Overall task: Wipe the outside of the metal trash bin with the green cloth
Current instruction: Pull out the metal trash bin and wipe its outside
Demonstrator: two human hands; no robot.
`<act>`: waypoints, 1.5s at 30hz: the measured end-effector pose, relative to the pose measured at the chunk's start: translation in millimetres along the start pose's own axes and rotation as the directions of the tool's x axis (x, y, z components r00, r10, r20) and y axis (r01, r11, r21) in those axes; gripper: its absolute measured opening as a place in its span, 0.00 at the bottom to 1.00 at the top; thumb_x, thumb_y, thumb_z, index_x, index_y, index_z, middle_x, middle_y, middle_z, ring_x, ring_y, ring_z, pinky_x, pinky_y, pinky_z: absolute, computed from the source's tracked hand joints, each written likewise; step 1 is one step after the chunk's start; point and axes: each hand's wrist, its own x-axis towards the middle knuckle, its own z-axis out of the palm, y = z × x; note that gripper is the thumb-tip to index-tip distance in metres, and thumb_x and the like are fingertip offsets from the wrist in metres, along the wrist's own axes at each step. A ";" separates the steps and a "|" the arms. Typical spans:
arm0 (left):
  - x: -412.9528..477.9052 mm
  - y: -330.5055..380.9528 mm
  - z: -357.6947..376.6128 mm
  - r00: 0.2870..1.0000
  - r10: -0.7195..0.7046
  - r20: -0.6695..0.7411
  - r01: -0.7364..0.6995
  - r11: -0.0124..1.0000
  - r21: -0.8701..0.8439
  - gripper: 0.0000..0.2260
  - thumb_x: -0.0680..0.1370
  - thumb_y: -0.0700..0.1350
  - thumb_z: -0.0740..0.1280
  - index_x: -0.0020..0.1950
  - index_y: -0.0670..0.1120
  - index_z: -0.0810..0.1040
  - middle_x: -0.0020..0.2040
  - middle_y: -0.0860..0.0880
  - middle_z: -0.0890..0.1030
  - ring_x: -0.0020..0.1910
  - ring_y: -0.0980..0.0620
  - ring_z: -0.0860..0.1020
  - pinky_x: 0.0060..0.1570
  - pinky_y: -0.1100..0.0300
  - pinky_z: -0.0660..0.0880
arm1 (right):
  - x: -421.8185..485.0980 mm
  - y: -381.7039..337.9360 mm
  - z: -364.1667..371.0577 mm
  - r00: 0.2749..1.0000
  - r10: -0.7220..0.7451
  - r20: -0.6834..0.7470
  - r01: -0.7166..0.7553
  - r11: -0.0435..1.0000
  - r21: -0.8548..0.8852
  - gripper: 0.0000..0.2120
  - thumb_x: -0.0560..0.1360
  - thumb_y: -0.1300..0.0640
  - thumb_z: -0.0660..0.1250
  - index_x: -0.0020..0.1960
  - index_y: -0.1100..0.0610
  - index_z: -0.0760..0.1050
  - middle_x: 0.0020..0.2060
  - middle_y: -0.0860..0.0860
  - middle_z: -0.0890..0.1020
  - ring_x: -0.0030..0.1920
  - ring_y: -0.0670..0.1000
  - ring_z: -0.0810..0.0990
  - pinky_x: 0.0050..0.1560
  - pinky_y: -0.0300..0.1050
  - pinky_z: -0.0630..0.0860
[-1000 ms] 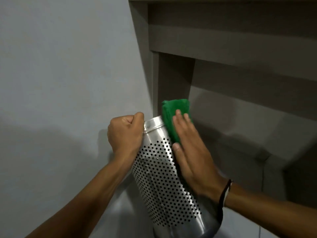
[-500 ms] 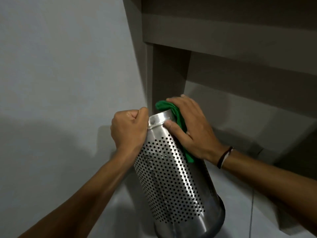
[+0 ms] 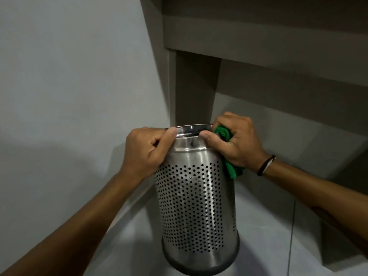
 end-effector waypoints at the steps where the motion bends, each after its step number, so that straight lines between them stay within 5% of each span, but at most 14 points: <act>1: -1.4 -1.9 -1.4 1.000 0.019 -0.008 -0.019 1.000 0.015 0.27 0.87 0.57 0.57 0.29 0.50 0.65 0.24 0.52 0.66 0.22 0.50 0.65 0.31 0.62 0.63 | -0.1 1.2 -1.1 1.000 0.002 -0.004 -0.001 1.000 0.007 0.28 0.80 0.37 0.69 0.35 0.60 0.77 0.30 0.52 0.78 0.34 0.54 0.76 0.36 0.54 0.74; 7: -1.0 2.1 13.4 0.982 -0.126 -0.140 0.133 0.990 0.037 0.29 0.85 0.50 0.60 0.24 0.45 0.66 0.20 0.45 0.68 0.19 0.46 0.66 0.24 0.53 0.63 | -11.1 -6.5 13.0 0.992 0.025 -0.120 -0.024 1.000 0.011 0.17 0.85 0.49 0.65 0.46 0.60 0.81 0.42 0.49 0.80 0.44 0.49 0.76 0.48 0.53 0.75; 11: 4.4 10.1 10.4 0.966 -0.196 -0.167 0.217 0.970 0.113 0.28 0.83 0.49 0.62 0.23 0.49 0.61 0.19 0.48 0.66 0.18 0.48 0.64 0.25 0.54 0.62 | -30.6 -35.4 30.6 0.994 0.007 -0.107 -0.012 0.999 -0.046 0.18 0.87 0.52 0.61 0.70 0.61 0.80 0.68 0.57 0.81 0.72 0.54 0.76 0.74 0.61 0.73; 14: 7.1 5.3 3.6 0.931 -0.301 -0.207 0.331 0.935 0.129 0.29 0.83 0.48 0.62 0.22 0.50 0.58 0.19 0.53 0.61 0.18 0.53 0.60 0.27 0.57 0.58 | -65.9 -45.0 36.9 0.982 -0.174 0.067 0.182 0.972 -0.148 0.25 0.88 0.55 0.61 0.82 0.64 0.67 0.83 0.63 0.67 0.87 0.63 0.60 0.86 0.67 0.59; 17: 7.4 2.7 -1.0 0.904 -0.364 -0.225 0.394 0.913 0.103 0.29 0.82 0.49 0.62 0.21 0.49 0.59 0.19 0.54 0.60 0.19 0.52 0.60 0.27 0.55 0.60 | -85.4 -38.7 32.7 0.918 -0.325 0.228 0.372 0.904 -0.208 0.27 0.88 0.53 0.59 0.85 0.60 0.62 0.85 0.62 0.63 0.88 0.63 0.57 0.87 0.67 0.57; 20: 5.3 6.1 -0.6 0.889 -0.399 -0.225 0.431 0.895 0.113 0.29 0.83 0.49 0.62 0.21 0.50 0.59 0.19 0.55 0.59 0.18 0.54 0.59 0.27 0.58 0.59 | -63.2 -27.5 32.5 0.988 0.024 0.150 -0.001 0.989 -0.148 0.30 0.89 0.49 0.55 0.88 0.56 0.55 0.89 0.54 0.55 0.90 0.54 0.50 0.88 0.61 0.55; 22: 5.8 5.9 -3.5 0.874 -0.424 -0.239 0.455 0.886 0.093 0.30 0.83 0.48 0.62 0.22 0.50 0.59 0.19 0.56 0.60 0.18 0.55 0.59 0.27 0.59 0.58 | -51.4 -28.6 30.7 0.968 0.201 0.150 -0.198 0.980 -0.036 0.32 0.89 0.47 0.54 0.89 0.54 0.49 0.90 0.50 0.51 0.90 0.49 0.48 0.88 0.59 0.55; 24: 6.8 2.3 -8.7 0.869 -0.428 -0.250 0.458 0.886 0.074 0.29 0.83 0.49 0.62 0.22 0.50 0.61 0.20 0.53 0.61 0.19 0.53 0.60 0.27 0.58 0.59 | -61.9 -43.9 31.9 0.974 0.117 0.195 -0.105 0.992 -0.068 0.33 0.89 0.47 0.55 0.89 0.57 0.49 0.90 0.53 0.50 0.90 0.53 0.47 0.89 0.61 0.53; 28: 6.5 -3.1 -11.8 0.872 -0.429 -0.237 0.459 0.885 0.085 0.28 0.81 0.50 0.60 0.21 0.47 0.61 0.19 0.51 0.61 0.20 0.49 0.61 0.29 0.52 0.64 | -104.3 -63.9 38.8 0.873 -0.293 0.389 0.415 0.865 -0.281 0.29 0.90 0.47 0.53 0.88 0.56 0.58 0.88 0.56 0.57 0.89 0.60 0.52 0.87 0.66 0.56; 30: 6.0 -2.1 -10.9 0.872 -0.433 -0.228 0.465 0.878 0.111 0.27 0.81 0.51 0.60 0.21 0.47 0.62 0.19 0.51 0.63 0.20 0.48 0.63 0.30 0.51 0.67 | -92.8 -52.1 35.4 0.887 -0.276 0.369 0.397 0.864 -0.309 0.28 0.90 0.47 0.54 0.88 0.55 0.57 0.88 0.56 0.57 0.89 0.59 0.52 0.87 0.65 0.58; 34: 6.7 -0.6 -12.8 0.846 -0.468 -0.255 0.499 0.864 0.069 0.27 0.81 0.49 0.61 0.22 0.49 0.60 0.21 0.53 0.60 0.21 0.51 0.60 0.29 0.55 0.60 | -71.3 -52.4 30.5 0.969 0.021 0.245 0.021 0.986 -0.168 0.32 0.89 0.49 0.59 0.88 0.59 0.55 0.89 0.57 0.52 0.90 0.58 0.47 0.87 0.63 0.58; 39: 4.6 -1.1 -14.3 0.856 -0.473 -0.210 0.490 0.871 0.035 0.26 0.79 0.49 0.61 0.22 0.48 0.61 0.20 0.53 0.60 0.21 0.51 0.60 0.28 0.55 0.61 | -96.0 -58.5 31.6 0.886 -0.288 0.364 0.407 0.859 -0.311 0.30 0.89 0.46 0.56 0.87 0.57 0.57 0.88 0.57 0.58 0.89 0.61 0.53 0.86 0.66 0.60; 43: 2.0 -2.1 -9.2 0.844 -0.495 -0.207 0.511 0.859 0.025 0.27 0.81 0.46 0.63 0.22 0.50 0.61 0.19 0.56 0.59 0.19 0.55 0.58 0.24 0.59 0.58 | -75.9 -56.0 35.3 0.968 0.144 0.207 -0.124 0.987 -0.107 0.33 0.89 0.43 0.54 0.89 0.55 0.50 0.90 0.51 0.48 0.90 0.52 0.44 0.89 0.59 0.54; 45: 3.0 -5.0 -10.4 0.820 -0.526 -0.228 0.538 0.843 -0.009 0.27 0.82 0.45 0.63 0.23 0.50 0.62 0.19 0.56 0.59 0.18 0.55 0.60 0.23 0.63 0.57 | -72.3 -67.2 37.9 0.969 0.164 0.186 -0.144 0.983 -0.118 0.33 0.89 0.44 0.54 0.89 0.56 0.50 0.90 0.52 0.49 0.90 0.53 0.43 0.89 0.59 0.53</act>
